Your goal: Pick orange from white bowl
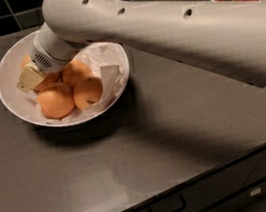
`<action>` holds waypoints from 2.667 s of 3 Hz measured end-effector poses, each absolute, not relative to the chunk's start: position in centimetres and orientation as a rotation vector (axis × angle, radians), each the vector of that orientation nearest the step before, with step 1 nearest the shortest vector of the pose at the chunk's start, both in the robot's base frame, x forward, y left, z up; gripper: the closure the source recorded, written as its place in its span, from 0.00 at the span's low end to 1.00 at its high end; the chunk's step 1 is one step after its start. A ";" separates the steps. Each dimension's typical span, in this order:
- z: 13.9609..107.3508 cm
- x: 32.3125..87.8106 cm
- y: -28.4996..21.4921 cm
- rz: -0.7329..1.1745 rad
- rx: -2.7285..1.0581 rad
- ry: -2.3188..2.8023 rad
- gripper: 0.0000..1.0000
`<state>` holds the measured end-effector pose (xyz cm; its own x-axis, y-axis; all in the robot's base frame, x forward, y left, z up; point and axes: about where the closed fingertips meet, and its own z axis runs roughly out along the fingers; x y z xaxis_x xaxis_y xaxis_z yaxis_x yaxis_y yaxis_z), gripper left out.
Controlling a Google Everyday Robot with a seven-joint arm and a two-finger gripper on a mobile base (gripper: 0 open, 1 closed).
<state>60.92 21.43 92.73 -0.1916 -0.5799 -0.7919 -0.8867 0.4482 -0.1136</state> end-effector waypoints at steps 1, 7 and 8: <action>92.6 60.7 21.6 0.458 -1.249 1.902 0.30; 93.6 59.9 20.8 0.483 -1.223 1.864 1.00; 96.7 58.6 19.1 0.539 -1.160 1.753 1.00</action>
Offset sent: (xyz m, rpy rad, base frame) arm -0.0035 0.0019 -0.0087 -0.0553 0.0127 -0.0102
